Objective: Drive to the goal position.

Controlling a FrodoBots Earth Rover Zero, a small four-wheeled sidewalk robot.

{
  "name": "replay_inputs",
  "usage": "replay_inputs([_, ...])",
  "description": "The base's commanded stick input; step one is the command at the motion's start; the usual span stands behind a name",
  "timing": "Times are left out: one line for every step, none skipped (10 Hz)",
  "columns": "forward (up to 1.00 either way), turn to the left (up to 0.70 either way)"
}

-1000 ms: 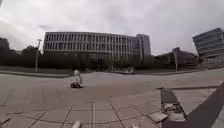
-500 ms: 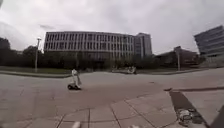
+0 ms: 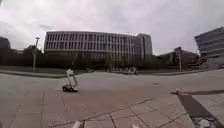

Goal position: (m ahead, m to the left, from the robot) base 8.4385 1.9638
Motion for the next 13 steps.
replay_inputs([0.70, 0.00])
replay_inputs([0.70, 0.00])
replay_inputs([0.70, 0.00])
replay_inputs([0.70, 0.00])
replay_inputs([0.70, 0.00])
replay_inputs([0.70, 0.00])
replay_inputs([0.70, 0.00])
replay_inputs([0.70, 0.00])
replay_inputs([0.70, 0.00])
replay_inputs([0.70, 0.00])
replay_inputs([0.70, 0.00])
replay_inputs([0.70, 0.00])
replay_inputs([0.70, 0.00])
